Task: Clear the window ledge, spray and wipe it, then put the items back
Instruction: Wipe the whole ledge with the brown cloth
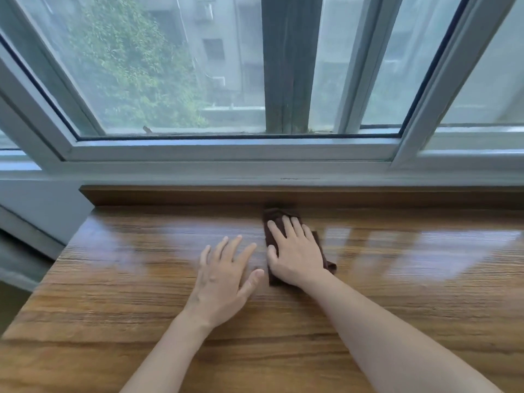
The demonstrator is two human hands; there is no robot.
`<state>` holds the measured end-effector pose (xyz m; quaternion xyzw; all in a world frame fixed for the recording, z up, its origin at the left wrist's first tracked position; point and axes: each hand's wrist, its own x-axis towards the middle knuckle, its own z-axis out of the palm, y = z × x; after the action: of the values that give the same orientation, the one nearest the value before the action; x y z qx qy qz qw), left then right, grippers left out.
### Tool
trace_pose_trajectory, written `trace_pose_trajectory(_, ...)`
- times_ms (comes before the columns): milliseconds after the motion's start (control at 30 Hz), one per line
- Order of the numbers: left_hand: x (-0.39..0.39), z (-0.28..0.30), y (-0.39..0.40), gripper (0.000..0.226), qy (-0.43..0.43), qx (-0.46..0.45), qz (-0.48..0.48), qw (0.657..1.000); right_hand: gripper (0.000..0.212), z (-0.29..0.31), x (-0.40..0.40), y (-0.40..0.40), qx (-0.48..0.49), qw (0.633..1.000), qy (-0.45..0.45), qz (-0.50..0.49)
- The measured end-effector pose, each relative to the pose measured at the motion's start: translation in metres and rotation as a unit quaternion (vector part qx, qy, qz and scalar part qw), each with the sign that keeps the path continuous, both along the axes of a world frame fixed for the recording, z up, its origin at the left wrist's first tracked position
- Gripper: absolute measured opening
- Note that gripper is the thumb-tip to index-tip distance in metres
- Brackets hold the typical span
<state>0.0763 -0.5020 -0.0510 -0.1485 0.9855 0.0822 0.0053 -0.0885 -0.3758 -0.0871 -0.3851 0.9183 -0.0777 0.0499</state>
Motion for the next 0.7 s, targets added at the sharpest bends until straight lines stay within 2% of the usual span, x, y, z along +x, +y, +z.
trace_pose_trajectory(67, 0.009, 0.001, -0.022, 0.083, -0.002, 0.005, -0.016, 1.000, 0.071, -0.003, -0.005, 0.007, -0.004, 0.999, 0.006, -0.034)
trace_pose_trajectory(233, 0.031, -0.002, -0.077, 0.082, -0.015, 0.011, -0.030, 0.999, 0.077, -0.002, -0.027, 0.031, 0.035, 0.969, 0.024, -0.242)
trace_pose_trajectory(333, 0.040, -0.004, -0.100, 0.086, -0.023, 0.017, -0.030, 0.999, 0.075, 0.003, -0.017, 0.008, 0.051, 0.954, 0.027, -0.293)
trace_pose_trajectory(400, 0.044, -0.006, -0.110, 0.089, -0.027, 0.014, -0.031, 0.999, 0.074, 0.006, 0.001, -0.023, 0.050, 0.962, 0.027, -0.268)
trace_pose_trajectory(567, 0.048, -0.007, -0.129, 0.090, -0.021, 0.028, -0.038, 0.999, 0.071, -0.002, 0.045, -0.087, 0.028, 0.997, 0.029, -0.061)
trace_pose_trajectory(633, 0.049, -0.006, -0.136, 0.089, -0.013, 0.031, -0.042, 0.999, 0.070, -0.004, 0.042, -0.084, 0.024, 0.998, 0.030, -0.044)
trace_pose_trajectory(700, 0.051, -0.005, -0.144, 0.085, -0.007, 0.032, -0.048, 0.998, 0.072, -0.005, 0.034, -0.072, 0.020, 0.994, 0.040, -0.098)
